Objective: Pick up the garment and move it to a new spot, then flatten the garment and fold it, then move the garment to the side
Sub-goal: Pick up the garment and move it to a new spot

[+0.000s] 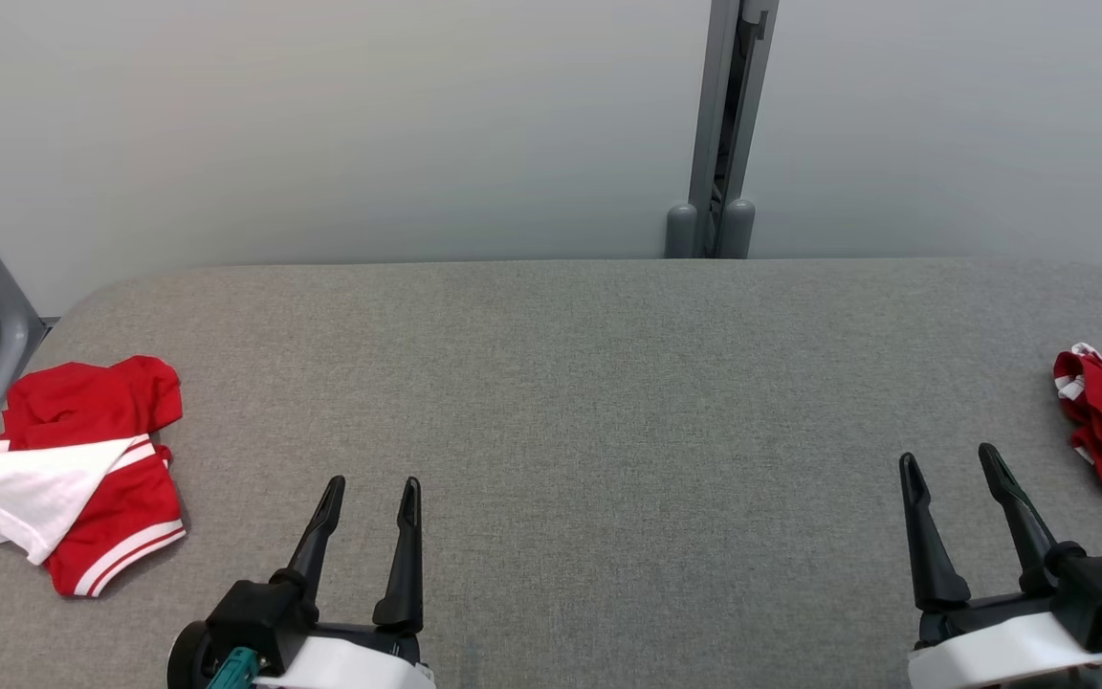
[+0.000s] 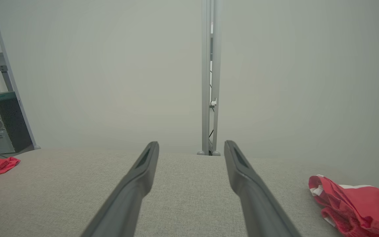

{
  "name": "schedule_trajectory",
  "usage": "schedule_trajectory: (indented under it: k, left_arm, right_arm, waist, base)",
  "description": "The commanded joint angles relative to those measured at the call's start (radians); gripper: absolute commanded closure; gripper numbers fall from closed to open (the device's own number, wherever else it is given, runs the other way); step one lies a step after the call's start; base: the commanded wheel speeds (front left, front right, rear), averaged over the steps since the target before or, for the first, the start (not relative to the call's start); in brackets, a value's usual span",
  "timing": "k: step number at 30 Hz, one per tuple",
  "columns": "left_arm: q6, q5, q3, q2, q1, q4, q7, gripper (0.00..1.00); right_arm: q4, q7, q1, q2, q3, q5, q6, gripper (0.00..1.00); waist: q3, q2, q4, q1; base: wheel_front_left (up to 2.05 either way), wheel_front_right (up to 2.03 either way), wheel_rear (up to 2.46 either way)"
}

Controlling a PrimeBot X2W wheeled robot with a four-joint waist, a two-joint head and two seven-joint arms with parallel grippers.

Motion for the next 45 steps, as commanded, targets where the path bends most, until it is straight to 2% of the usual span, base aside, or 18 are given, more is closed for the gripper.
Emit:
schedule_trajectory:
  k: [1,9,16,25,38,45]
  left_arm:
    - [0.004,0.004,0.001,0.004,-0.010,0.002,-0.001,0.00]
    - [0.001,0.003,0.002,0.004,-0.013,0.005,-0.001,0.00]
    - [-0.003,0.006,-0.004,0.004,-0.023,0.014,-0.001,0.00]
    - [-0.003,-0.005,0.051,0.004,-0.024,0.025,-0.001,0.00]
    - [-0.029,0.018,0.109,0.004,-0.018,0.034,-0.001,0.00]
    - [-0.017,0.011,0.129,0.004,-0.005,0.014,-0.001,0.00]
  right_arm:
    - [0.003,-0.003,0.002,-0.002,-0.001,0.003,-0.001,0.00]
    - [0.004,-0.003,0.007,-0.002,0.004,0.007,-0.001,0.00]
    - [0.006,-0.003,0.017,-0.002,0.019,0.015,-0.001,0.00]
    - [0.011,-0.003,0.007,-0.003,0.086,0.016,-0.001,0.00]
    - [0.025,-0.003,-0.006,-0.003,0.160,0.042,-0.001,0.00]
    - [0.043,-0.003,-0.037,-0.003,0.202,0.047,-0.001,0.00]
  waist:
    - [0.000,0.0000,0.001,0.0000]
    - [-0.001,0.0000,0.010,0.0000]
    - [0.005,0.0000,0.066,0.0000]
    - [0.022,0.0000,0.202,0.0000]
    - [0.014,0.0000,0.401,0.0000]
    - [0.027,0.0000,0.416,0.0000]
  base:
    - [0.00,0.00,0.00]
    - [0.00,0.00,0.00]
    - [0.00,0.00,0.00]
    - [0.00,0.00,0.00]
    - [0.00,0.00,0.00]
    - [0.00,0.00,0.00]
